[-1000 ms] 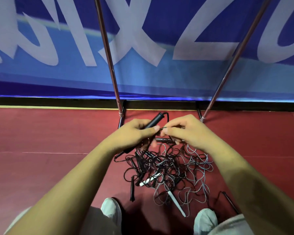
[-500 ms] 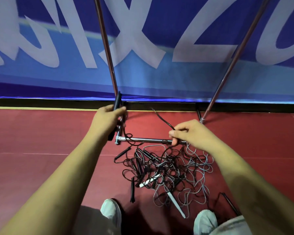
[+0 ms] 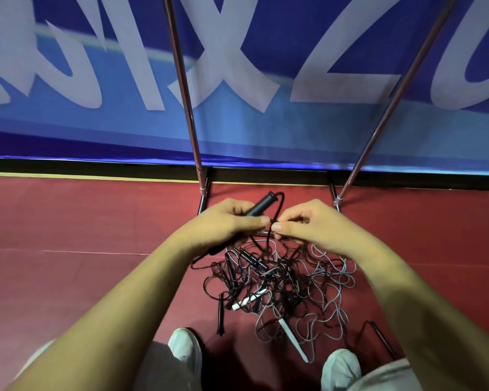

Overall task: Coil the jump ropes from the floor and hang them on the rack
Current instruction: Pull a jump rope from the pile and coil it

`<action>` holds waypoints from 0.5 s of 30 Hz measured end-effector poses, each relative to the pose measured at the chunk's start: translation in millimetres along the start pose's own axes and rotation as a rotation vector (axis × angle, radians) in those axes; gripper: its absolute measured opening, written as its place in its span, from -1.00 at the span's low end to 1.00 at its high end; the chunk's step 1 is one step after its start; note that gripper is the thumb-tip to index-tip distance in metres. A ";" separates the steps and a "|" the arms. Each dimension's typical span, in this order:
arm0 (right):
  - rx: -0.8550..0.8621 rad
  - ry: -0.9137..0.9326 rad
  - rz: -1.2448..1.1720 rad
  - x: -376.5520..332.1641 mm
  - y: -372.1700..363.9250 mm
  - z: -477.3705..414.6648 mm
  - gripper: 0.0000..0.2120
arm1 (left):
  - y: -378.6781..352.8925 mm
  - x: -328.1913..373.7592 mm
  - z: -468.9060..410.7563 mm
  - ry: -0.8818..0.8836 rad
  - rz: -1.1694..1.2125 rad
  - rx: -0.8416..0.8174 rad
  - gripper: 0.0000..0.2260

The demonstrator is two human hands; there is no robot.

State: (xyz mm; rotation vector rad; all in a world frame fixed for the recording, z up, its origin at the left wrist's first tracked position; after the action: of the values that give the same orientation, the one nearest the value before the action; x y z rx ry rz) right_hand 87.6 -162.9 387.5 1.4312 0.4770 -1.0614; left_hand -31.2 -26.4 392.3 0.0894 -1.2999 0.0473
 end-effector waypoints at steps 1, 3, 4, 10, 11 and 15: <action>-0.037 -0.028 0.052 3.8 -0.9 0.2 -0.80 | 4.1 0.9 -0.7 -0.034 0.061 0.054 -0.83; -0.127 -0.076 0.185 11.4 -2.7 1.3 -0.77 | 13.0 5.4 -0.7 -0.119 0.244 0.152 -0.85; -0.159 -0.116 0.232 16.2 -3.1 2.4 -0.76 | 18.0 8.0 0.4 -0.165 0.367 0.187 -0.86; -0.214 -0.426 0.355 65.1 4.2 14.1 -0.70 | 63.4 18.4 12.3 -0.313 0.925 0.361 -0.85; -0.164 -0.418 0.311 64.8 5.1 14.0 -0.72 | 69.9 18.0 13.8 -0.295 0.867 0.422 -0.85; 0.057 -0.333 0.107 41.1 16.7 9.2 -0.79 | 84.2 -1.6 17.5 0.020 0.123 0.778 -0.94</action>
State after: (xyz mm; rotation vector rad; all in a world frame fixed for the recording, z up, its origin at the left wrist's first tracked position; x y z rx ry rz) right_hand 118.4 -186.9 364.7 1.2814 0.1302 -1.2051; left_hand -55.7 55.8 398.8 0.6696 -1.2037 0.6577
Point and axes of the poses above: each hand's wrist, its own z-axis away from the middle knuckle, its own y-axis out of the back of the hand, x = y × z, the point moved 4 cm from there along -z, towards the middle knuckle, and after that the axes turned 5 degrees about z, right-handed, at the moved point
